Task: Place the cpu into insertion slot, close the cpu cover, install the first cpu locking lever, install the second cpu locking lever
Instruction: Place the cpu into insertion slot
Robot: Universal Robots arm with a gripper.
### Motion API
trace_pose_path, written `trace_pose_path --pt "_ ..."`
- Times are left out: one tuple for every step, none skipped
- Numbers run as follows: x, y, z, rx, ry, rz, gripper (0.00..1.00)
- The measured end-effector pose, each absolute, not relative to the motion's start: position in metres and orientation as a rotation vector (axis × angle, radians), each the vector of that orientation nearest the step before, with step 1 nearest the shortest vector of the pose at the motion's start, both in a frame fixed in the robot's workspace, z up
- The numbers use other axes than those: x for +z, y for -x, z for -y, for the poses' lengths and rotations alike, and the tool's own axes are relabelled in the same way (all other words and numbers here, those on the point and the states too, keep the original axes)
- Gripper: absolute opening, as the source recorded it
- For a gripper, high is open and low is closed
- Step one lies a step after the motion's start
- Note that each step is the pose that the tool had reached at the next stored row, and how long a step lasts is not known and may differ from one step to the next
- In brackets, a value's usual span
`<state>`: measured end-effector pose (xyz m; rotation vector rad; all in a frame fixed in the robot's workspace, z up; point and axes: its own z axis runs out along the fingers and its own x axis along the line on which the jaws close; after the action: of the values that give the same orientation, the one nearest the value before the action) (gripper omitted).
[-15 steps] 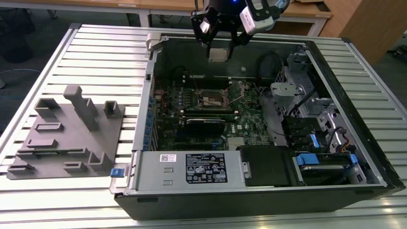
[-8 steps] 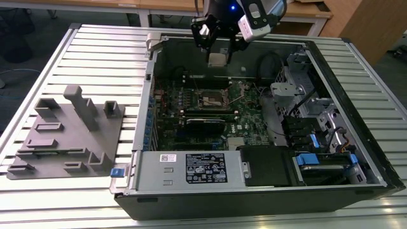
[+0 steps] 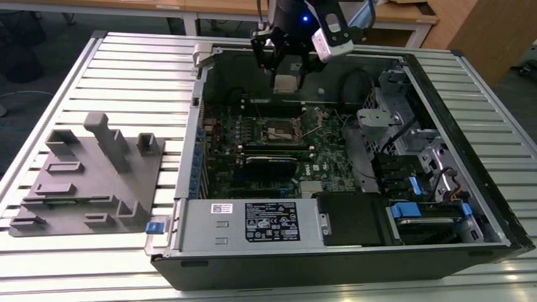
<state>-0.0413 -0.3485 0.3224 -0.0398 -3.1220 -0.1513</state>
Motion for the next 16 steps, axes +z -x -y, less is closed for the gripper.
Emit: trace_pose_path --pt "0.3216 0.0417 0.3485 -0.151 0.040 3.122 0.54" --pt "0.3210 0.0420 0.3485 -0.151 0.040 3.122 0.54" --pt "0.3207 0.0420 0.3485 -0.151 0.040 3.122 0.54" --pt "0.3207 0.0420 0.3485 -0.151 0.040 3.122 0.54" --pt "0.3207 0.0420 0.3485 -0.151 0.040 3.122 0.54" --pt "0.3199 0.0421 0.3485 -0.151 0.040 3.122 0.54" --pt "0.3191 0.0421 0.3485 -0.151 0.040 3.122 0.54" --pt "0.3191 0.0421 0.3485 -0.151 0.040 3.122 0.54" --pt "0.3191 0.0421 0.3485 -0.151 0.040 3.122 0.54" --pt "0.3190 0.0421 0.3485 -0.151 0.040 3.122 0.54" --pt "0.3188 0.0421 0.3485 -0.151 0.040 3.122 0.54" --pt "0.3184 0.0420 0.3485 -0.152 0.040 3.122 0.54" --pt "0.3179 0.0421 0.3485 -0.152 0.040 3.122 0.54" --pt "0.3175 0.0421 0.3485 -0.151 0.040 3.122 0.54" --pt "0.3169 0.0421 0.3485 -0.151 0.040 3.122 0.54" --pt "0.3163 0.0421 0.3485 -0.151 0.040 3.122 0.54"
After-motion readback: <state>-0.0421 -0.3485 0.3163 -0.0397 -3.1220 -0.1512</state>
